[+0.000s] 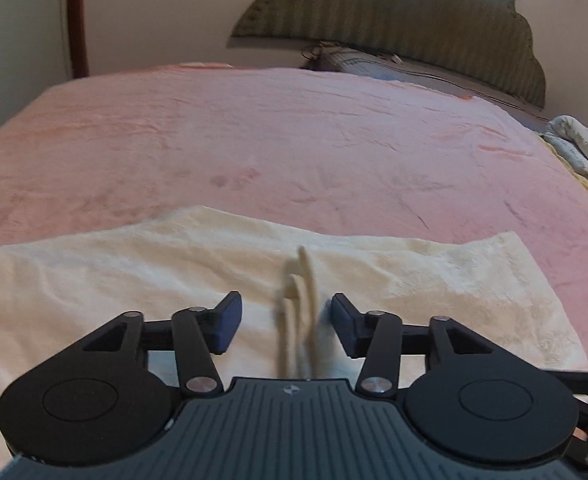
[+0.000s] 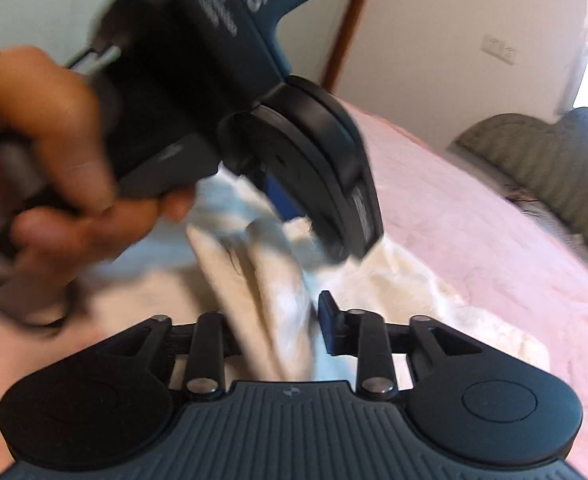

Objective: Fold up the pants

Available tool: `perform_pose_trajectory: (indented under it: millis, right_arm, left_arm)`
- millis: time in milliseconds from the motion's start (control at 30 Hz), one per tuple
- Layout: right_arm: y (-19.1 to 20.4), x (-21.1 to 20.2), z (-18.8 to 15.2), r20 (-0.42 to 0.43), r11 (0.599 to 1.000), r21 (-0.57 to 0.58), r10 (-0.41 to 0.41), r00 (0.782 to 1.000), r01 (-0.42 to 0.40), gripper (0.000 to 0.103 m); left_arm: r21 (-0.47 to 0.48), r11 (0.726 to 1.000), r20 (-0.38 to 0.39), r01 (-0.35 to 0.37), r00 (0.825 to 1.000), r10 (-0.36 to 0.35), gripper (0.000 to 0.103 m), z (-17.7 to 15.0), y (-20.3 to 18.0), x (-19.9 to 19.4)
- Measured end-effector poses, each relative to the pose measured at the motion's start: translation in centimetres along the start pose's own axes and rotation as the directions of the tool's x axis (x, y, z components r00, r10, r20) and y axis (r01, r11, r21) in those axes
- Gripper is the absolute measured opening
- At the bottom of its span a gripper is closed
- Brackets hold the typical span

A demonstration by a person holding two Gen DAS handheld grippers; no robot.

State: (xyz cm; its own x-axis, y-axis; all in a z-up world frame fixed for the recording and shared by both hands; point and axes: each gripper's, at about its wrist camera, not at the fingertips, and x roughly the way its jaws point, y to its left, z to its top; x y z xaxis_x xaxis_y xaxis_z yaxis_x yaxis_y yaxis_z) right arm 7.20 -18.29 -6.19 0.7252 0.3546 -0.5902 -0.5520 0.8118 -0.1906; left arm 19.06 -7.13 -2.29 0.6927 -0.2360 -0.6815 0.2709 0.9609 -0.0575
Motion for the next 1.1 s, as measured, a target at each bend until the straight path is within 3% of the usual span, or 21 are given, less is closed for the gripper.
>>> perform_pose_trajectory:
  millis: [33, 133, 167, 300, 333, 433, 567, 633, 733, 833, 900, 1033, 1100]
  right_arm:
    - [-0.2, -1.1, -0.2, 0.015, 0.998, 0.028, 0.056, 0.998, -0.056, 0.030]
    - [-1.3, -4.2, -0.7, 0.105, 0.979, 0.087, 0.178, 0.979, -0.187, 0.032]
    - [-1.7, -4.9, -0.8, 0.126, 0.975, 0.109, 0.177, 0.976, -0.191, 0.032]
    - [-0.7, -4.8, -0.9, 0.104, 0.999, 0.043, 0.024, 0.994, -0.028, 0.032]
    - [-2.0, -3.3, -0.7, 0.075, 1.000, 0.017, 0.022, 0.997, -0.023, 0.032]
    - [-0.7, -2.7, -0.5, 0.054, 0.998, -0.063, 0.034, 0.998, -0.031, 0.032]
    - [0.7, -1.8, -0.5, 0.034, 0.988, -0.135, -0.067, 0.997, 0.071, 0.032]
    - [1.1, -1.2, -0.6, 0.028, 0.974, -0.182, -0.130, 0.991, 0.133, 0.032]
    - [2.9, 0.4, -1.7, 0.014, 0.904, -0.340, -0.273, 0.962, 0.261, 0.032]
    - [3.0, 0.2, -1.7, 0.003, 0.918, -0.335, -0.223, 0.975, 0.211, 0.028]
    - [2.5, 0.3, -1.7, 0.004, 0.930, -0.319, -0.190, 0.982, 0.181, 0.014]
    - [0.1, -0.3, -1.4, 0.034, 0.981, -0.144, -0.122, 0.992, 0.126, 0.009]
    - [-1.2, -1.2, -1.2, 0.060, 0.995, -0.051, -0.085, 0.995, 0.088, 0.009]
  left_arm:
    - [0.000, 0.999, 0.020, -0.035, 0.999, 0.035, 0.067, 0.1, 0.5, -0.6]
    - [-0.017, 0.992, 0.029, -0.125, 0.992, 0.125, 0.068, 0.3, 2.3, -1.9]
    - [-0.031, 0.991, 0.021, -0.133, 0.991, 0.134, 0.068, 0.2, 2.8, -2.3]
    - [-0.119, 0.990, -0.032, -0.069, 0.997, 0.066, 0.068, -0.5, 4.0, -3.8]
    - [-0.139, 0.989, -0.043, -0.053, 0.998, 0.047, 0.068, -0.7, 4.2, -4.1]
    - [-0.191, 0.982, -0.058, 0.008, 0.998, -0.020, 0.069, -1.2, 4.8, -5.1]
    - [-0.281, 0.954, -0.085, 0.107, 0.987, -0.136, 0.069, -1.7, 5.6, -5.8]
    - [-0.335, 0.929, -0.104, 0.158, 0.974, -0.203, 0.069, -2.0, 5.6, -5.9]
    - [-0.394, 0.889, -0.124, 0.234, 0.945, -0.303, 0.070, -2.2, 5.6, -5.7]
    - [-0.439, 0.852, -0.144, 0.286, 0.914, -0.380, 0.070, -2.5, 5.3, -5.1]
    - [-0.470, 0.822, -0.151, 0.322, 0.888, -0.434, 0.072, -2.8, 4.9, -4.6]
    - [-0.523, 0.769, -0.155, 0.368, 0.846, -0.510, 0.072, -3.0, 4.3, -3.7]
    - [-0.558, 0.743, -0.149, 0.370, 0.836, -0.528, 0.072, -3.1, 4.1, -3.1]
